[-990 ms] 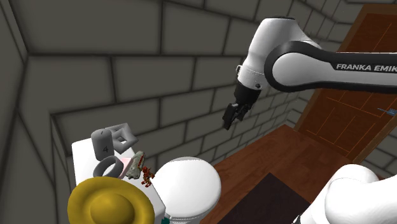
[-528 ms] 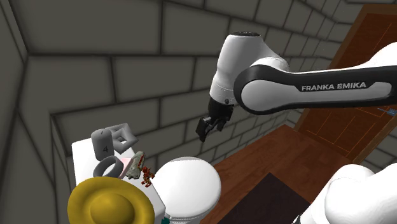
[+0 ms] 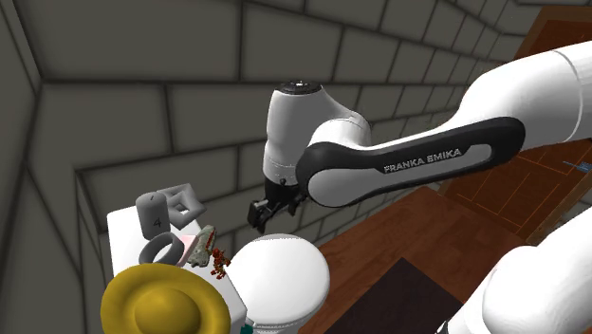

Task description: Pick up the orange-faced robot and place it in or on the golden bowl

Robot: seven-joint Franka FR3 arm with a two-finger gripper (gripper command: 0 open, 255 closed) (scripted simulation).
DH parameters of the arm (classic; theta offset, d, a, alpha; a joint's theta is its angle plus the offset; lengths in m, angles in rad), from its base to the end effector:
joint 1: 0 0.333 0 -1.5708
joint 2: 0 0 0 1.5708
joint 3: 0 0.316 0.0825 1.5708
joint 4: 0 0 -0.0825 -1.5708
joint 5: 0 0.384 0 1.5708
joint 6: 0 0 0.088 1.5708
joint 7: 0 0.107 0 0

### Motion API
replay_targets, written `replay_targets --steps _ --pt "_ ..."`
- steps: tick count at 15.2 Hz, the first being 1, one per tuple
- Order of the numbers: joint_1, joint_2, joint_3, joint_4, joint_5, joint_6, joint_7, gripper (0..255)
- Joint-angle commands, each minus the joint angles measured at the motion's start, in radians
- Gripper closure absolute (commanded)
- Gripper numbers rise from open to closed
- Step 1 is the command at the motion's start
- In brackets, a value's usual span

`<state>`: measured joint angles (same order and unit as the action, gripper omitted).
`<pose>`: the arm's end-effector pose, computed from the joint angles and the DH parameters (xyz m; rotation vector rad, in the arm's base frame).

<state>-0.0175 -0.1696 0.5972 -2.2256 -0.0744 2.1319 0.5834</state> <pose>0.4210 0.2796 0.4376 3.0270 0.0454 0.1891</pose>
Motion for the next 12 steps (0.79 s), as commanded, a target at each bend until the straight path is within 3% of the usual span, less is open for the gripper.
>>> replay_targets --steps 1,5,9,12 --pt "-0.003 0.086 0.041 0.054 -0.068 0.006 0.093 0" --pt "0.028 0.285 0.079 0.176 -0.238 -0.001 0.277 0" --pt "0.115 0.481 0.058 0.325 -0.388 -0.04 0.425 0" --pt "0.18 0.589 0.029 0.425 -0.454 -0.071 0.488 0"
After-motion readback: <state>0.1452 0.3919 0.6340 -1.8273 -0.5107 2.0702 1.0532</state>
